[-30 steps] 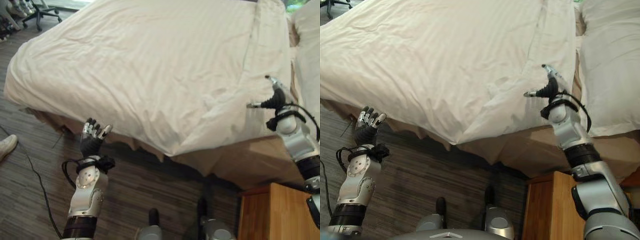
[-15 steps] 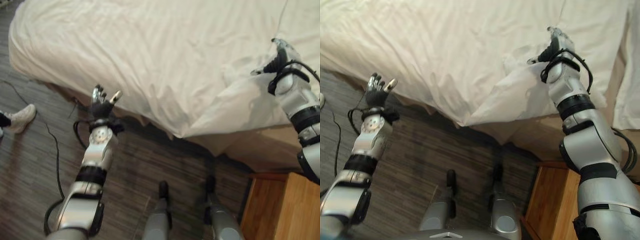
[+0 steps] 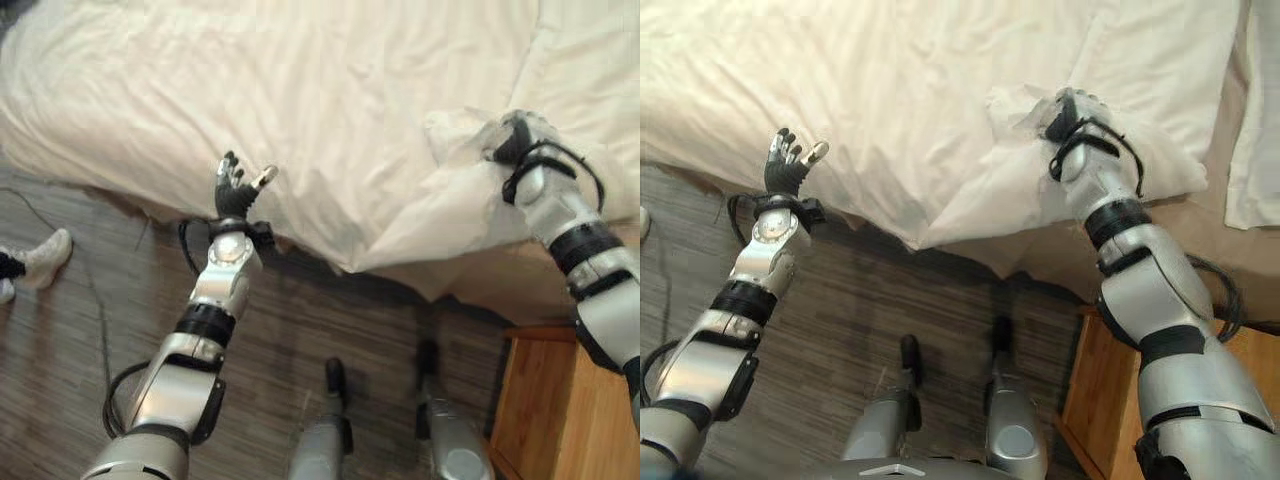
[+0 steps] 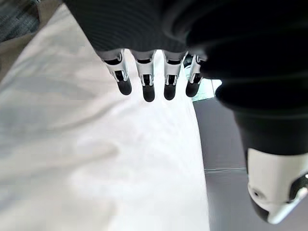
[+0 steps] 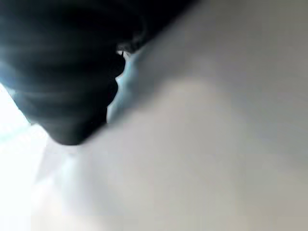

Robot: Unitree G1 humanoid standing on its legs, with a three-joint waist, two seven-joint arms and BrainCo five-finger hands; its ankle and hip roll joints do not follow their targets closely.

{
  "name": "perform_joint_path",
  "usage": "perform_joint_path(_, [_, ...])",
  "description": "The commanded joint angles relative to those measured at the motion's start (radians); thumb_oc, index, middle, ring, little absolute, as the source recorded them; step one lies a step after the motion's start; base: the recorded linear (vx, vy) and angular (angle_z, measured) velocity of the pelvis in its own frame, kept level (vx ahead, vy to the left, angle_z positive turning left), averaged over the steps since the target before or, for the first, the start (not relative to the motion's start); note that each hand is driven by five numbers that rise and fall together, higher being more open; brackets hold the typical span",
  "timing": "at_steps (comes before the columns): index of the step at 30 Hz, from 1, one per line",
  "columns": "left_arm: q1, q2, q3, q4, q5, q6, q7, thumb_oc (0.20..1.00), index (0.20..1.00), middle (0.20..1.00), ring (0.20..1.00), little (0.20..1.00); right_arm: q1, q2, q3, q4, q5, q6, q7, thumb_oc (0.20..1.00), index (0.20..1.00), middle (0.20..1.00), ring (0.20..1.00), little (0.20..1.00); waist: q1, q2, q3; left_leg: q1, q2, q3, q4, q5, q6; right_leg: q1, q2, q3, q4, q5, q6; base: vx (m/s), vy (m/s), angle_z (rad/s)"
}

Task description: Making the bed.

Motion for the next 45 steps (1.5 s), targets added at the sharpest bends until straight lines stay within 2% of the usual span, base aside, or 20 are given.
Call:
perform_joint_path(1, [0.101, 0.009, 0.061, -0.080, 0.060, -0.020, -0.004, 1.000, 1.000, 1.000, 1.000, 1.000, 0.082, -0.063, -0.031, -0.143, -0.168, 0.001, 0.020, 0.200, 0.200, 0.200, 0.200, 0.200, -0.016, -0.065, -0.075, 0.096, 0.017, 0.020, 0.008, -0.116, -0.043, 0.013, -0.081, 0.061, 0.013, -0.135, 0.084, 0.06, 0.143, -0.20])
perform_joint_path(6, [0.322, -0.052, 0.138, -0.223, 0.077, 0.012, -0.064, 1.000, 1.000, 1.000, 1.000, 1.000, 0.372, -0.111, -0.229, -0.340, -0.242, -0.009, 0.060, 0.200, 0.200, 0.200, 0.200, 0.200, -0.042, -0.079, -0.106, 0.165, 0.000, 0.040, 0.008, -0.151, -0.013, 0.061, -0.094, 0.076, 0.013, -0.129, 0.088, 0.01, 0.107, -0.15])
perform_joint_path(7, [0.329, -0.051, 0.136, -0.228, 0.078, 0.014, -0.065, 1.000, 1.000, 1.000, 1.000, 1.000, 0.384, -0.112, -0.235, -0.349, -0.245, -0.008, 0.062, 0.200, 0.200, 0.200, 0.200, 0.200, -0.039, -0.081, -0.108, 0.168, -0.001, 0.040, 0.008, -0.152, -0.012, 0.063, -0.095, 0.076, 0.013, -0.130, 0.088, -0.04, 0.088, -0.05])
perform_joint_path(12, [0.450, -0.090, 0.165, -0.297, 0.100, 0.048, -0.113, 1.000, 1.000, 1.000, 1.000, 1.000, 0.621, -0.077, -0.378, -0.410, -0.276, -0.020, 0.079, 0.200, 0.200, 0.200, 0.200, 0.200, -0.059, -0.099, -0.135, 0.218, -0.026, 0.062, 0.008, -0.172, 0.013, 0.090, -0.106, 0.107, 0.013, -0.115, 0.100, -0.07, 0.096, -0.14])
perform_joint_path(16, [0.518, -0.125, 0.171, -0.318, 0.125, 0.065, -0.134, 1.000, 1.000, 1.000, 1.000, 1.000, 0.751, -0.028, -0.416, -0.396, -0.319, -0.028, 0.080, 0.200, 0.200, 0.200, 0.200, 0.200, -0.077, -0.096, -0.142, 0.251, -0.042, 0.079, 0.008, -0.182, 0.029, 0.101, -0.117, 0.128, 0.013, -0.105, 0.110, -0.06, 0.078, -0.22])
perform_joint_path(18, [0.568, -0.146, 0.178, -0.343, 0.146, 0.069, -0.145, 1.000, 1.000, 1.000, 1.000, 1.000, 0.848, 0.012, -0.458, -0.408, -0.313, -0.041, 0.068, 0.200, 0.200, 0.200, 0.200, 0.200, -0.100, -0.091, -0.141, 0.266, -0.051, 0.094, 0.008, -0.188, 0.038, 0.100, -0.120, 0.146, 0.013, -0.097, 0.116, -0.06, 0.078, -0.18])
perform_joint_path(19, [0.571, -0.146, 0.178, -0.345, 0.146, 0.069, -0.145, 1.000, 1.000, 1.000, 1.000, 1.000, 0.852, 0.013, -0.459, -0.411, -0.314, -0.041, 0.069, 0.256, 0.256, 0.256, 0.256, 0.256, -0.098, -0.092, -0.142, 0.267, -0.052, 0.095, 0.008, -0.188, 0.038, 0.101, -0.120, 0.147, 0.013, -0.097, 0.117, -0.05, 0.063, -0.21])
perform_joint_path(20, [0.582, -0.152, 0.179, -0.353, 0.155, 0.068, -0.145, 1.000, 1.000, 1.000, 1.000, 1.000, 0.881, 0.023, -0.464, -0.409, -0.317, -0.047, 0.064, 1.000, 1.000, 1.000, 1.000, 1.000, -0.102, -0.091, -0.143, 0.271, -0.053, 0.100, 0.008, -0.189, 0.040, 0.101, -0.121, 0.151, 0.013, -0.095, 0.118, -0.03, 0.032, -0.21])
perform_joint_path(25, [0.635, -0.183, 0.193, -0.384, 0.180, 0.060, -0.139, 1.000, 1.000, 1.000, 1.000, 1.000, 1.059, 0.097, -0.442, -0.285, -0.362, -0.079, 0.047, 1.000, 1.000, 1.000, 1.000, 1.000, -0.129, -0.091, -0.139, 0.284, -0.059, 0.117, 0.008, -0.191, 0.045, 0.103, -0.118, 0.167, 0.013, -0.089, 0.122, -0.04, 0.043, -0.16])
perform_joint_path(28, [0.657, -0.201, 0.187, -0.382, 0.186, 0.043, -0.122, 1.000, 1.000, 1.000, 1.000, 1.000, 1.137, 0.152, -0.396, -0.089, -0.407, -0.082, 0.000, 1.000, 1.000, 1.000, 1.000, 1.000, -0.142, -0.095, -0.137, 0.291, -0.055, 0.125, 0.008, -0.191, 0.044, 0.106, -0.114, 0.172, 0.013, -0.088, 0.124, -0.02, 0.032, -0.12])
perform_joint_path(29, [0.661, -0.207, 0.175, -0.382, 0.190, 0.036, -0.105, 1.000, 1.000, 1.000, 1.000, 1.000, 1.164, 0.193, -0.397, 0.013, -0.389, -0.073, -0.027, 1.000, 1.000, 1.000, 1.000, 1.000, -0.153, -0.101, -0.136, 0.295, -0.053, 0.129, 0.008, -0.191, 0.043, 0.109, -0.111, 0.175, 0.013, -0.088, 0.126, -0.02, 0.031, -0.06])
perform_joint_path(31, [0.658, -0.212, 0.164, -0.383, 0.193, 0.031, -0.085, 1.000, 1.000, 1.000, 1.000, 1.000, 1.183, 0.223, -0.396, 0.081, -0.366, -0.075, -0.040, 1.000, 1.000, 1.000, 1.000, 1.000, -0.158, -0.107, -0.136, 0.298, -0.051, 0.134, 0.008, -0.190, 0.042, 0.111, -0.108, 0.179, 0.013, -0.086, 0.129, -0.02, 0.023, -0.07])
perform_joint_path(34, [0.645, -0.218, 0.141, -0.374, 0.186, 0.020, -0.061, 1.000, 1.000, 1.000, 1.000, 1.000, 1.184, 0.286, -0.377, 0.295, -0.322, -0.045, -0.059, 1.000, 1.000, 1.000, 1.000, 1.000, -0.162, -0.115, -0.141, 0.305, -0.047, 0.140, 0.008, -0.192, 0.042, 0.114, -0.101, 0.184, 0.013, -0.086, 0.130, 0.00, 0.020, -0.24])
perform_joint_path(35, [0.626, -0.216, 0.112, -0.371, 0.189, 0.020, -0.045, 1.000, 1.000, 1.000, 1.000, 1.000, 1.161, 0.315, -0.382, 0.407, -0.274, -0.013, -0.077, 1.000, 1.000, 1.000, 1.000, 1.000, -0.160, -0.121, -0.145, 0.311, -0.046, 0.142, 0.008, -0.196, 0.043, 0.120, -0.099, 0.185, 0.014, -0.087, 0.132, 0.01, 0.019, -0.25])
perform_joint_path(40, [0.591, -0.197, 0.083, -0.356, 0.176, 0.011, -0.023, 1.000, 1.000, 1.000, 1.000, 1.000, 1.075, 0.295, -0.418, 0.459, -0.178, 0.008, -0.118, 1.000, 1.000, 1.000, 1.000, 1.000, -0.149, -0.128, -0.155, 0.318, -0.039, 0.148, 0.008, -0.197, 0.042, 0.128, -0.094, 0.187, 0.013, -0.089, 0.132, 0.01, 0.011, -0.11])
perform_joint_path(41, [0.577, -0.193, 0.082, -0.351, 0.165, 0.009, -0.019, 1.000, 1.000, 1.000, 1.000, 1.000, 1.041, 0.282, -0.427, 0.446, -0.145, 0.004, -0.120, 0.536, 0.536, 0.536, 0.536, 0.536, -0.147, -0.130, -0.160, 0.318, -0.037, 0.150, 0.008, -0.196, 0.041, 0.129, -0.093, 0.188, 0.013, -0.089, 0.132, 0.02, 0.004, -0.10])
perform_joint_path(42, [0.566, -0.188, 0.079, -0.351, 0.156, 0.008, -0.015, 1.000, 1.000, 1.000, 1.000, 1.000, 1.004, 0.268, -0.437, 0.408, -0.095, -0.008, -0.122, 0.200, 0.200, 0.200, 0.200, 0.200, -0.144, -0.133, -0.165, 0.318, -0.036, 0.150, 0.008, -0.195, 0.040, 0.129, -0.092, 0.188, 0.013, -0.089, 0.132, 0.02, -0.004, -0.14])
perform_joint_path(43, [0.559, -0.186, 0.079, -0.347, 0.155, 0.012, -0.010, 1.000, 1.000, 1.000, 1.000, 1.000, 0.988, 0.256, -0.437, 0.362, -0.064, -0.012, -0.115, 0.200, 0.200, 0.200, 0.200, 0.200, -0.141, -0.135, -0.167, 0.318, -0.034, 0.151, 0.008, -0.195, 0.039, 0.130, -0.092, 0.188, 0.013, -0.089, 0.132, 0.03, -0.017, -0.11])
perform_joint_path(45, [0.572, -0.183, 0.091, -0.358, 0.138, 0.016, -0.015, 1.000, 1.000, 1.000, 1.000, 1.000, 0.934, 0.200, -0.438, 0.109, 0.017, -0.049, -0.109, 0.200, 0.200, 0.200, 0.200, 0.200, -0.124, -0.143, -0.175, 0.316, -0.029, 0.148, 0.008, -0.193, 0.037, 0.132, -0.091, 0.184, 0.013, -0.094, 0.126, 0.03, -0.027, -0.03])
